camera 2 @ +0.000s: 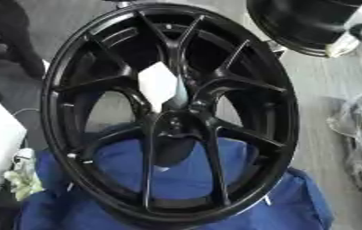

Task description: Pull the pin out of the wheel hub.

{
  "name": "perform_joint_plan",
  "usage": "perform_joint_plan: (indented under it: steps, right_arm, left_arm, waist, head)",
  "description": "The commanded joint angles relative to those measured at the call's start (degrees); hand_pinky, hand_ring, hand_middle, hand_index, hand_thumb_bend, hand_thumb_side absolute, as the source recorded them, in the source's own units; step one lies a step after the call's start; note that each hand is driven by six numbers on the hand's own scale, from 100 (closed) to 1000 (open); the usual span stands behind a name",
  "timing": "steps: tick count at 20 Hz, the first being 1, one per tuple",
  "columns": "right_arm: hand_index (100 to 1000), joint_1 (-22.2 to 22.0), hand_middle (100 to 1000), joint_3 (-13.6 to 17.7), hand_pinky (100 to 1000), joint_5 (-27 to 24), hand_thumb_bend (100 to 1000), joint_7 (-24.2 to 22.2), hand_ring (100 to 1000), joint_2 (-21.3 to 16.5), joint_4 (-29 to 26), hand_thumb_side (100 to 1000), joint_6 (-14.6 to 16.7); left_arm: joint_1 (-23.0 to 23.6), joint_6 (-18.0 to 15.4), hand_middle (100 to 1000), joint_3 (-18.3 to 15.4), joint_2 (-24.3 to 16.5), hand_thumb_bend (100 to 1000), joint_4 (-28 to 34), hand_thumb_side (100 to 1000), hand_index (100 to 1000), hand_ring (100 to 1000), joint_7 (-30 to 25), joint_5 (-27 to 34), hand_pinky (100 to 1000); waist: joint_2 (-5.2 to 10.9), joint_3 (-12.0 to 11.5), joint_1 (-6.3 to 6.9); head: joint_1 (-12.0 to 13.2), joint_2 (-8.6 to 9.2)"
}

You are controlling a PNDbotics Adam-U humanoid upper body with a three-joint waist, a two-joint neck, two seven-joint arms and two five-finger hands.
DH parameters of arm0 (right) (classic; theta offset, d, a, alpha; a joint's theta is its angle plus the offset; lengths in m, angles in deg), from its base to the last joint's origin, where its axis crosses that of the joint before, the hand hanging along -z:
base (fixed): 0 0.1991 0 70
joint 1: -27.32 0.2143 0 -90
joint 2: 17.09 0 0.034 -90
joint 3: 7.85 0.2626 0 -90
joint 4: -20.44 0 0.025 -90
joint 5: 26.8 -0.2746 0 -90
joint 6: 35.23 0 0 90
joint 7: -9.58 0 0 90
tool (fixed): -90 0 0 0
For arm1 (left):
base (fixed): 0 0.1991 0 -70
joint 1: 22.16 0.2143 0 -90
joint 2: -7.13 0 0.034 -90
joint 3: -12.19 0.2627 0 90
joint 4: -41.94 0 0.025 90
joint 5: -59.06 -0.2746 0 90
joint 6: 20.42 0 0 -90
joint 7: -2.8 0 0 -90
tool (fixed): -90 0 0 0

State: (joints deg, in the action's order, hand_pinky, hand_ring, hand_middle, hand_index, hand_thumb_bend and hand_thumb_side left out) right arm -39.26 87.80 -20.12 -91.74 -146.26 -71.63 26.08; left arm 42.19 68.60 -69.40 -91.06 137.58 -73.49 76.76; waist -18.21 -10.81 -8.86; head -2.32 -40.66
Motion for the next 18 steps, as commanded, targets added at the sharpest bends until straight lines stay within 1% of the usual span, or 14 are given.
perform_joint_plan:
  steps: [1,2,3,4,5,7,9,10,11,12,14,18]
  right_arm:
    - [533,-1.59,409,4.9,690,1.8,164,1.31,535,-0.6,6.42,100,1.98]
    - [536,-2.34,412,5.94,692,2.56,166,1.5,537,-0.15,8.19,100,2.69]
    - [565,-2.89,445,6.78,707,3.3,209,1.63,564,0.21,9.69,100,3.36]
    - [579,-3.62,464,7.85,715,4.38,203,1.94,581,0.8,11.49,100,3.75]
    - [593,-4.25,476,8.83,720,5.31,242,2.11,590,1.46,13.19,100,4.33]
    - [676,-5.2,548,10.39,749,6.49,306,2.18,652,2.67,15.89,100,5.83]
    - [782,-5.93,665,11.4,793,7.16,324,1.51,745,3.81,17.38,100,7.68]
    - [808,-6.16,701,11.83,807,7.2,317,1.02,771,4.28,17.79,163,8.68]
    - [833,-6.35,738,12.27,824,7.01,310,0.73,800,4.77,18.0,244,9.75]
    - [847,-6.51,757,12.68,831,6.68,301,0.68,815,5.17,18.09,292,10.68]
    - [864,-6.64,774,13.38,834,5.69,278,1.35,820,5.76,17.98,425,11.83]
    - [862,-6.45,774,13.97,827,3.15,219,4.96,807,6.47,16.04,422,12.35]
  left_arm:
    - [-0.27,-0.13,707,-0.86,-1.63,110,0.9,843,700,732,0.35,-0.08,654]
    - [-0.23,-0.15,707,-0.92,-1.65,110,0.91,843,700,732,0.42,-0.08,654]
    - [-0.2,-0.18,707,-0.98,-1.67,110,0.93,842,701,733,0.49,-0.08,654]
    - [-0.19,-0.24,707,-1.09,-1.68,110,0.98,854,701,733,0.61,-0.07,654]
    - [-0.19,-0.31,707,-1.2,-1.69,110,1.03,840,701,733,0.73,-0.05,654]
    - [-0.17,-0.41,707,-1.39,-1.72,109,1.15,839,700,733,0.95,0.02,654]
    - [-0.14,-0.46,707,-1.48,-1.77,108,1.3,839,700,734,1.08,0.07,654]
    - [-0.09,-0.46,708,-1.5,-1.82,107,1.36,839,700,734,1.11,0.08,654]
    - [-0.01,-0.44,708,-1.53,-1.88,107,1.4,840,700,734,1.14,0.07,654]
    - [0.07,-0.41,708,-1.55,-1.94,107,1.43,840,700,734,1.17,0.06,654]
    - [0.18,-0.39,708,-1.61,-2.01,107,1.5,840,700,735,1.22,0.09,654]
    - [0.26,-0.35,709,-1.65,-2.05,106,1.59,840,700,735,1.29,0.18,654]
  waist:
    - [0.83,0.33,0.45]
    - [0.81,0.39,0.47]
    - [0.79,0.45,0.49]
    - [0.75,0.52,0.51]
    - [0.72,0.56,0.55]
    - [0.64,0.67,0.66]
    - [0.55,0.8,0.8]
    - [0.52,0.89,0.87]
    - [0.48,0.99,0.95]
    - [0.45,1.08,1.01]
    - [0.41,1.19,1.1]
    - [0.4,1.2,1.16]
  head:
    - [0.25,0.54]
    - [0.21,0.49]
    - [0.17,0.44]
    - [0.12,0.35]
    - [0.09,0.28]
    - [0.17,0.15]
    - [0.28,0.01]
    - [0.3,-0.03]
    - [0.28,-0.05]
    - [0.21,-0.07]
    - [0.01,-0.07]
    - [-0.22,-0.01]
